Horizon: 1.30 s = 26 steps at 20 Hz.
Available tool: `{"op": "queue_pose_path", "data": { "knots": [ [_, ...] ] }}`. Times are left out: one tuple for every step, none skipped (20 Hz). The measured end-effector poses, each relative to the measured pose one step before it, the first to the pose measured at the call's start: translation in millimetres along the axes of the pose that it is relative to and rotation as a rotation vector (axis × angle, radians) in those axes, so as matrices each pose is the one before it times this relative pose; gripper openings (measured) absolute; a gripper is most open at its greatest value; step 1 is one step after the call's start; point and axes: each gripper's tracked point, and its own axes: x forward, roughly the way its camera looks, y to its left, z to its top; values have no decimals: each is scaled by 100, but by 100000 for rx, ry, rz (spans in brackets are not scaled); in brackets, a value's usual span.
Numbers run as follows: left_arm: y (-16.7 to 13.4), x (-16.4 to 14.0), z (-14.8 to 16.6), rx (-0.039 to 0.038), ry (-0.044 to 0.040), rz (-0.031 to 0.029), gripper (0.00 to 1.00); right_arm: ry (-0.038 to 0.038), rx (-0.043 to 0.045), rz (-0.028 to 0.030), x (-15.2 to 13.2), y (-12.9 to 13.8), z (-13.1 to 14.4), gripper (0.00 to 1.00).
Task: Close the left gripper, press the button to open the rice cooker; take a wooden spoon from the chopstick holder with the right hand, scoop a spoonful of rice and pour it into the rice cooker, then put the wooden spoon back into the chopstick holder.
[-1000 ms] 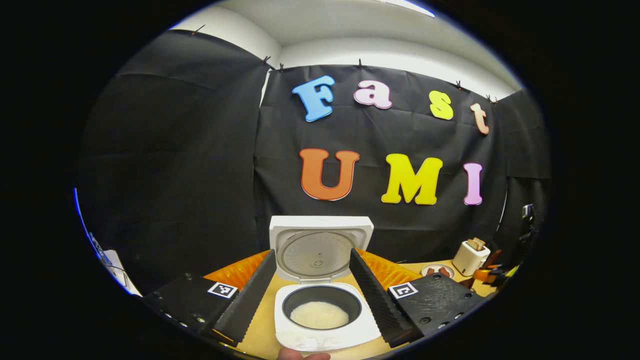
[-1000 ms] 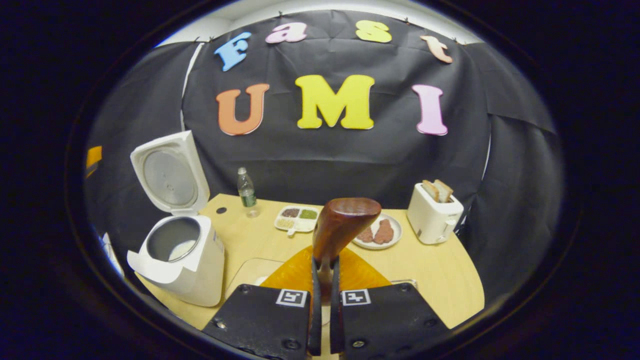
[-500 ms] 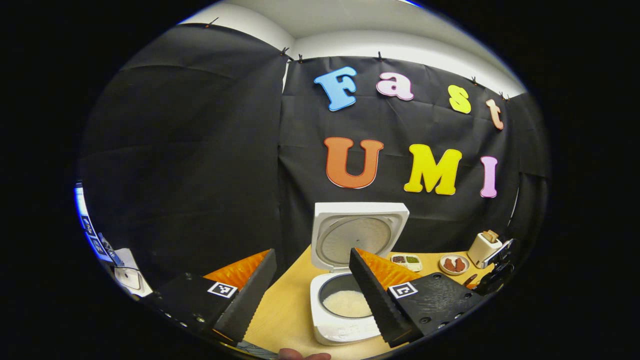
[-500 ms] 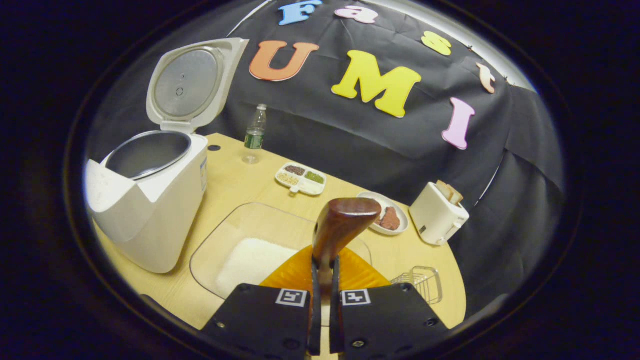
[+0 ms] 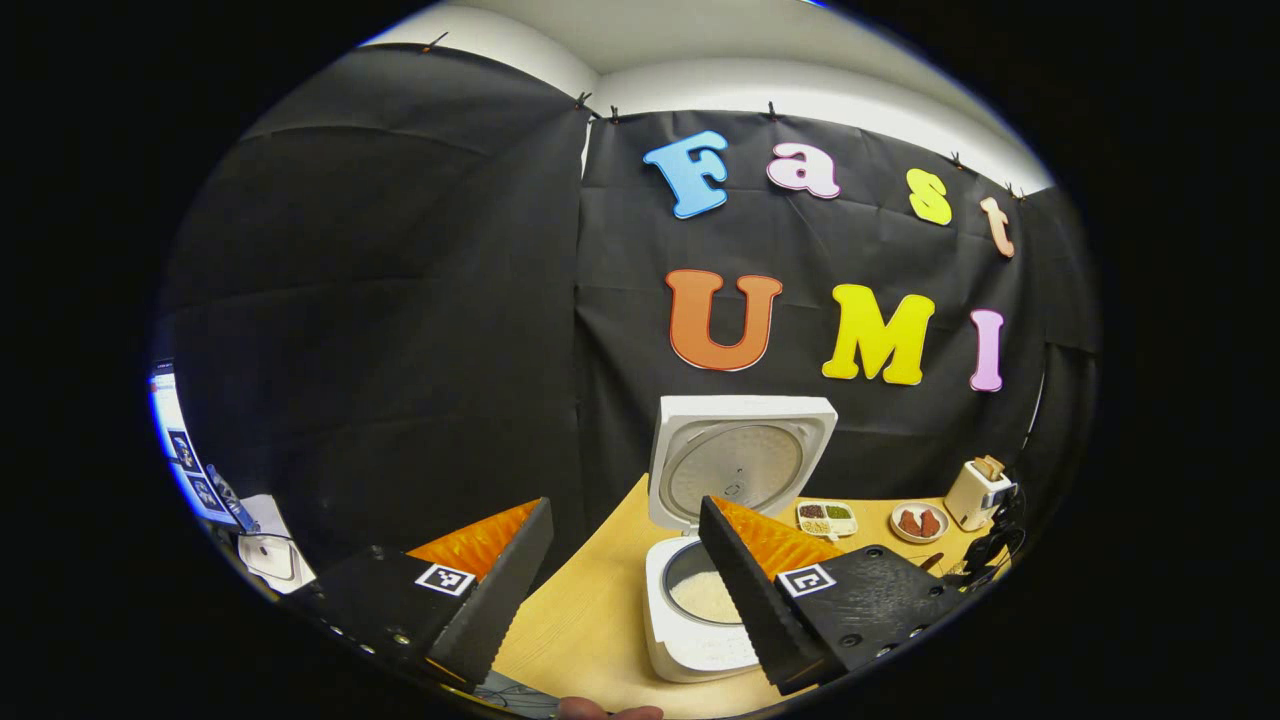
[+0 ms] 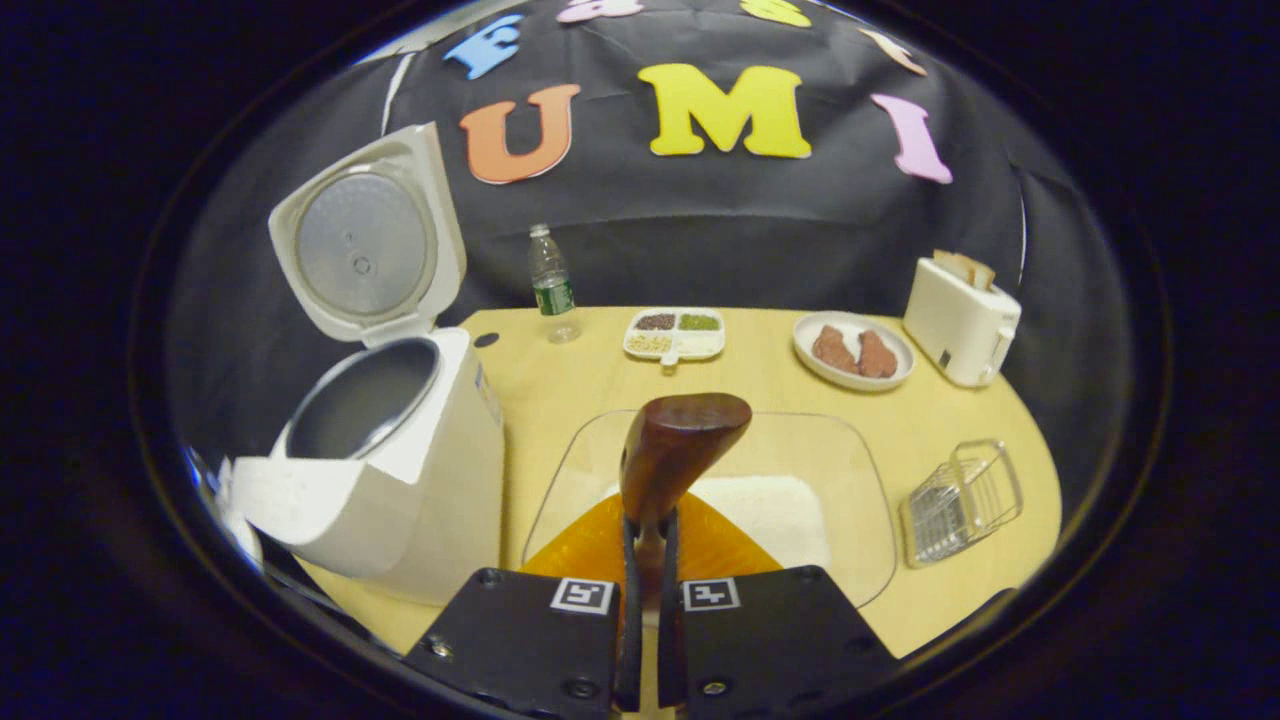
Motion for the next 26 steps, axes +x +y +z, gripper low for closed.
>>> {"op": "queue_pose_path", "data": {
  "knots": [
    [-170,-212,-70,147,291,-201,95,1165,7089,2775,59,96,18,12],
    [-243,-71,-67,208,263,-191,95,780,7046,2254,86,-120,77,12],
    [-209,-80,-20,234,302,-228,95,652,8780,1735,274,-479,73,12],
    [-214,-57,-3,231,120,-106,95,798,10431,1624,244,-721,232,12],
    [-278,-116,62,116,45,-318,95,1022,11619,1989,195,-633,140,12],
    [-480,-93,134,78,-182,-256,95,588,11031,1626,202,-787,381,12],
    [-355,-69,139,120,49,-376,95,191,8786,1327,94,-973,365,12],
    [-477,-32,28,357,140,-132,95,128,7106,2132,-114,-508,361,12],
    [-369,-21,144,289,49,-303,95,-753,4789,2658,-215,75,532,12],
    [-476,-128,111,126,-47,-336,95,-1037,3429,1713,-384,-90,678,12],
    [-556,-154,224,-6,-396,-595,95,-1632,1413,99,-310,-154,587,12],
    [-510,-21,80,-29,-241,-340,95,-1317,-243,178,-341,-73,751,12],
    [-535,48,3,-190,-193,-377,95,-930,-83,242,-479,58,532,12],
    [-594,24,132,-260,-231,-555,95,-788,1386,1080,-569,65,800,12],
    [-548,-68,119,-171,-519,-432,95,-913,1684,1414,-635,295,958,12],
    [-478,39,181,-117,-415,-419,95,-851,1737,1161,-607,227,790,12],
    [-630,22,148,-288,-415,-633,95,-1204,1934,1157,-551,352,995,12],
    [-502,-25,58,-196,-271,-567,95,-836,1133,1178,-500,478,686,12],
    [-298,-59,-88,137,-418,-366,95,-616,811,1409,-615,958,598,12],
    [-325,-87,43,423,-561,-216,95,-408,499,1840,-452,1140,548,11],
    [-291,-44,51,572,-401,-168,95,-177,278,1976,-303,1343,406,11],
    [-105,-99,49,1030,-472,95,95,46,-156,2275,-106,1566,331,12],
    [-156,-74,-47,1521,-557,-108,95,665,-908,2371,-152,1723,-40,12],
    [-128,-147,136,1396,-650,-353,95,802,-1285,2549,133,1828,-68,11],
    [-102,-171,57,265,-258,-475,95,1061,-1415,2736,154,1892,-226,11],
    [44,-169,136,-427,-439,-292,95,1041,-1002,2594,478,1899,-355,11]
  ]
}}
